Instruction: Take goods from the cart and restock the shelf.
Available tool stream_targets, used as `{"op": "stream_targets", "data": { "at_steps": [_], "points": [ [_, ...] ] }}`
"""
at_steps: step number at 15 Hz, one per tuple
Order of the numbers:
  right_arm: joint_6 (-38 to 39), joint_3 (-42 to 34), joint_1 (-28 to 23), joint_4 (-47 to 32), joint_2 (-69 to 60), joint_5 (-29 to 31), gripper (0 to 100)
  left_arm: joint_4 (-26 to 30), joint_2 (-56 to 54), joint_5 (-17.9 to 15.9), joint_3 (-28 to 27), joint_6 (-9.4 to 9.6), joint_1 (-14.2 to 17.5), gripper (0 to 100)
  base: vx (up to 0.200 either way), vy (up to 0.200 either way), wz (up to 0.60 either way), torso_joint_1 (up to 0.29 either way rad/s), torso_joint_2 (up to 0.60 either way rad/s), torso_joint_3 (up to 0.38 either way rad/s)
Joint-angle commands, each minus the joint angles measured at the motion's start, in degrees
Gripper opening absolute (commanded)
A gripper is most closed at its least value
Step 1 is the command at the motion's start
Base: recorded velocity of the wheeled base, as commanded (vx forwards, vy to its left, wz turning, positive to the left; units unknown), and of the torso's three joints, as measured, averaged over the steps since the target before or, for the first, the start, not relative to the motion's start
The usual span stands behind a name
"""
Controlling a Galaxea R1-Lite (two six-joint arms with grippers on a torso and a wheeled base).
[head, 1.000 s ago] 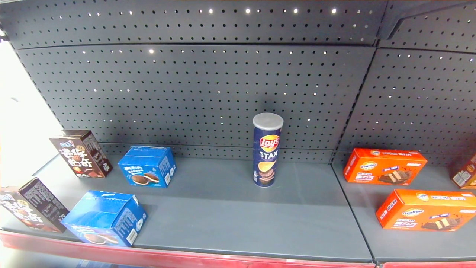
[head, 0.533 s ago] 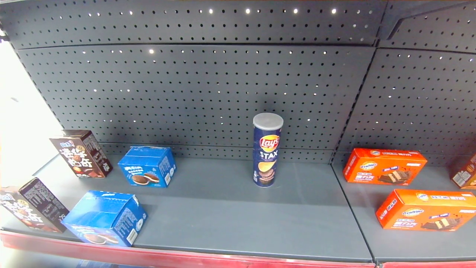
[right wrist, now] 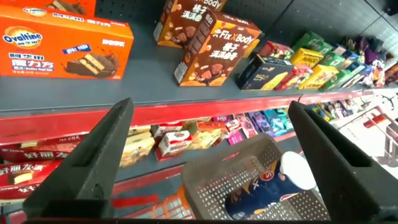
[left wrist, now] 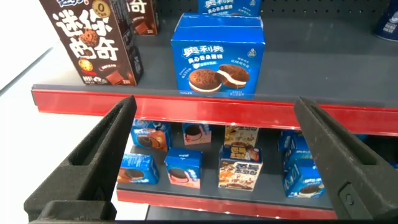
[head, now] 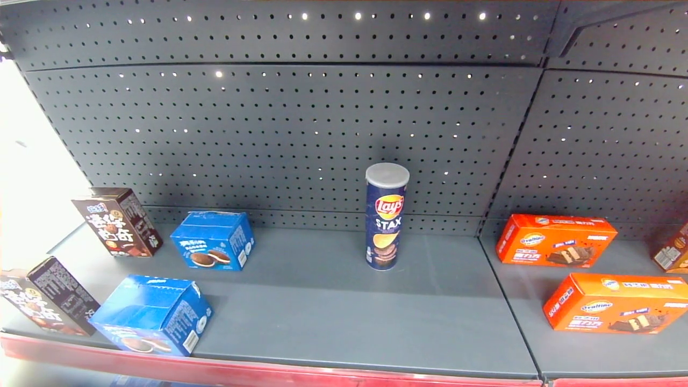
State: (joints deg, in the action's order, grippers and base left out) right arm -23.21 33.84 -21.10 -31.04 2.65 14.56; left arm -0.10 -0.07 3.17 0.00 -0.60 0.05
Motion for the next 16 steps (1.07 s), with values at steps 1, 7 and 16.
{"op": "stream_targets", "data": {
  "at_steps": [1, 7, 16],
  "points": [
    [0.18, -0.53, 0.01, 0.19, 0.52, 0.12, 100, 0.01, 0.07, -0.09, 0.0, -0.02, 0.04, 100, -0.2, 0.0, 0.0, 0.002, 0.0, 0.007],
    [0.1, -0.27, -0.17, 1.42, 0.69, 0.12, 100, -0.08, 0.07, 0.08, 0.0, -1.25, 0.04, 100, -0.133, 0.0, 0.0, 0.004, 0.0, -0.001],
    [0.01, -0.71, -0.08, 1.33, 0.69, -0.05, 100, -0.08, 0.07, -0.01, 0.0, -1.16, 0.04, 100, 0.0, 0.0, -0.47, 0.006, 0.0, -0.001]
  ]
}}
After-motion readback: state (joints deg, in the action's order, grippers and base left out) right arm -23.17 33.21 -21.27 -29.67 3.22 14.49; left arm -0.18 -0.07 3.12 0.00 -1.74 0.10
